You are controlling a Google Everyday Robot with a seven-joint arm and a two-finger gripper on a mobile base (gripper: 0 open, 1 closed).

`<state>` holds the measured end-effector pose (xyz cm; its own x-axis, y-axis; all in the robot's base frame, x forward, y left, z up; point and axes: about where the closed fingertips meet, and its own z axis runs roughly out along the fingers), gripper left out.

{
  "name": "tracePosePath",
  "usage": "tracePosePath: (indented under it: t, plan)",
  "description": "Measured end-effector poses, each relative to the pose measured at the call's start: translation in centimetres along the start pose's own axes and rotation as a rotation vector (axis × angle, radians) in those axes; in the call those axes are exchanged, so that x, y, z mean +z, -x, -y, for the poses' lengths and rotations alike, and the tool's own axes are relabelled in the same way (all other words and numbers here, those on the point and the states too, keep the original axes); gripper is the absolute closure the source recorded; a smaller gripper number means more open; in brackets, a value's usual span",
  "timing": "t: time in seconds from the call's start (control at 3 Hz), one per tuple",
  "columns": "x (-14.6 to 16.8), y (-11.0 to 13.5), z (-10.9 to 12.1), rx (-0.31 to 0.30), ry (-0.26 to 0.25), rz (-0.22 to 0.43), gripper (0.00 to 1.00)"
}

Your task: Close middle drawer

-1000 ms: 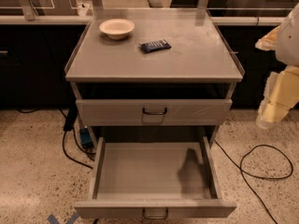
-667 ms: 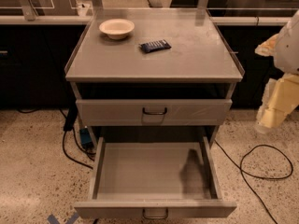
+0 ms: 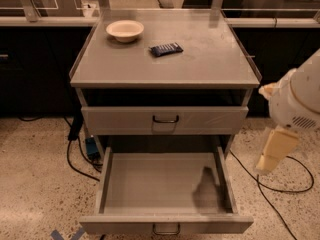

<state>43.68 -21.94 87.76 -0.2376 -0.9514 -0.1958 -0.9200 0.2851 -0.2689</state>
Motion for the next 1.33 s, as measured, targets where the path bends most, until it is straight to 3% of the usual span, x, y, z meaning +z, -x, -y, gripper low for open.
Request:
tracePosePath:
  t: [0.33,0.67,1.0,1.33]
  plan:
    - [4.0,-0.3,-1.5,-0.001,0.017,-0.008,0.00]
    - [4.0,-0.3,-1.5,-0.001,0.017,-0.008,0.00]
    - [6.9,0.2,-3.8,-0.001,0.063,0.013,0.00]
    - [12.7,1.4,-7.6,0.010,0.129,0.055,0.00]
